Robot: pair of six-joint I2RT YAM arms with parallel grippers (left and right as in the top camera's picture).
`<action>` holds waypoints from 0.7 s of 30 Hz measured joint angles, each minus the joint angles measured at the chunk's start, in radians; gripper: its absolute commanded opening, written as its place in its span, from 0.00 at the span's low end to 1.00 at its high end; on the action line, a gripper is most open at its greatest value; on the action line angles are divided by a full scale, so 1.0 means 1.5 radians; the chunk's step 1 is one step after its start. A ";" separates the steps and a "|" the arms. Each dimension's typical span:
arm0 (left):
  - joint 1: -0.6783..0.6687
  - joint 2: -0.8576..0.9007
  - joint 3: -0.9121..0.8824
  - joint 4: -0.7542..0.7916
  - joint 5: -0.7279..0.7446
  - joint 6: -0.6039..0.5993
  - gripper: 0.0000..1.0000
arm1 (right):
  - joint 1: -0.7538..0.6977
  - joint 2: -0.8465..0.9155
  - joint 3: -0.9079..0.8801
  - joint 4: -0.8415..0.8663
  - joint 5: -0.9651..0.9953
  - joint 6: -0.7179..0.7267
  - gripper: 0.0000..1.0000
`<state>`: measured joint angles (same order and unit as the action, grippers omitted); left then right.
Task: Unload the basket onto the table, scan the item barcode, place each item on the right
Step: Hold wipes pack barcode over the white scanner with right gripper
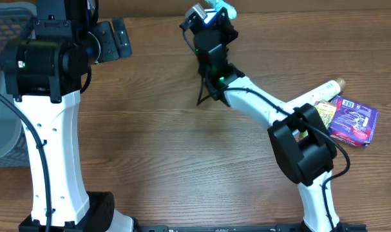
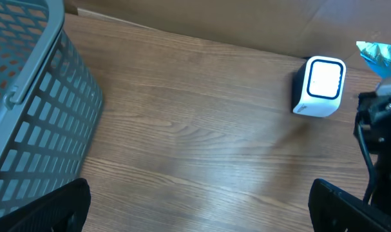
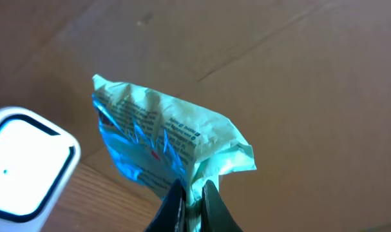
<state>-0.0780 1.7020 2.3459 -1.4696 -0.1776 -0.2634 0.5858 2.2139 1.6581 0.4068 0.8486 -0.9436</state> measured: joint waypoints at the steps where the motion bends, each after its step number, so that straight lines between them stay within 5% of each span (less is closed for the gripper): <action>1: 0.000 0.000 0.000 0.000 0.000 0.000 1.00 | -0.006 0.004 0.000 0.007 -0.005 -0.006 0.04; 21: 0.000 0.000 0.000 0.000 0.000 0.000 1.00 | -0.032 0.051 0.000 0.052 -0.131 -0.132 0.04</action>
<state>-0.0780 1.7020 2.3459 -1.4696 -0.1776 -0.2634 0.5373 2.2902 1.6581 0.4847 0.6518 -1.1412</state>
